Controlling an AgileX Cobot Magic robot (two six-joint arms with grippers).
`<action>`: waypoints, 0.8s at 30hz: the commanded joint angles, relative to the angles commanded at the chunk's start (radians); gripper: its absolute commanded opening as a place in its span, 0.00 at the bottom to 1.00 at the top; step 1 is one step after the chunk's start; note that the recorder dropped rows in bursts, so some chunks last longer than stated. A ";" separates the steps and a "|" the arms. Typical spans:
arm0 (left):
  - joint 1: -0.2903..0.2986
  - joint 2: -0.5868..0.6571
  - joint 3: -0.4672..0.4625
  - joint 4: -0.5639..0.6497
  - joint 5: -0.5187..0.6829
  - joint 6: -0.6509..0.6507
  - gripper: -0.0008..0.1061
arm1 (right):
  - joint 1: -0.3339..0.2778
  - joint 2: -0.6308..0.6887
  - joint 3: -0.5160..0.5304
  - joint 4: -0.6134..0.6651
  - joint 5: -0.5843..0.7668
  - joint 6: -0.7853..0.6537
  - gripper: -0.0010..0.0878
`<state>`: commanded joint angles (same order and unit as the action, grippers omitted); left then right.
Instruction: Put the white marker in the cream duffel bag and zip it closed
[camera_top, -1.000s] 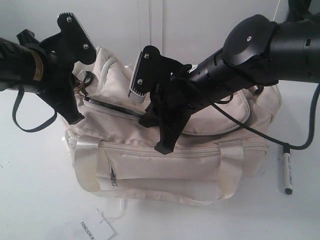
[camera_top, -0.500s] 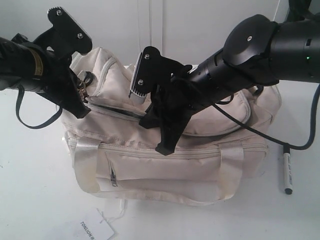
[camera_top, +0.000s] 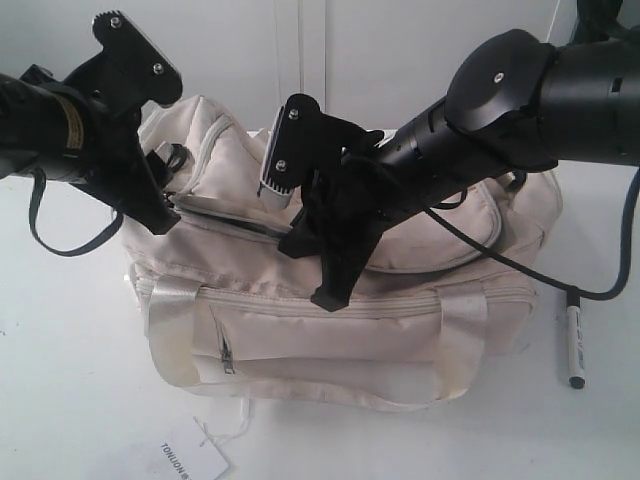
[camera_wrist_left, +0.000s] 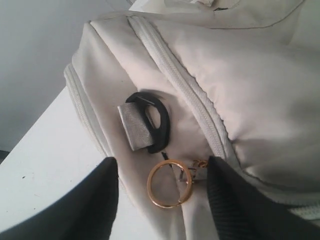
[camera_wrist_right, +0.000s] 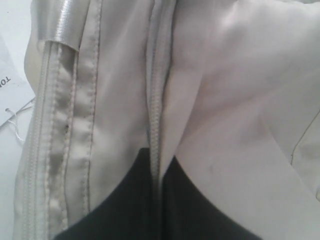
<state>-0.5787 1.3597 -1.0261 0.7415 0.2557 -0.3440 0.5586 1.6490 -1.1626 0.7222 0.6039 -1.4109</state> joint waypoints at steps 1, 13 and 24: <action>0.000 -0.011 0.000 -0.012 0.000 0.000 0.55 | 0.000 0.000 0.000 0.000 -0.001 0.000 0.02; -0.002 -0.034 0.000 -0.027 0.010 0.004 0.55 | 0.000 0.000 0.000 0.002 0.001 0.001 0.45; -0.002 -0.034 0.000 -0.027 -0.004 0.011 0.55 | 0.000 -0.069 0.000 0.000 -0.044 0.158 0.58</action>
<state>-0.5811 1.3256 -1.0261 0.7142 0.2522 -0.3327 0.5586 1.5799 -1.1626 0.7223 0.5599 -1.2526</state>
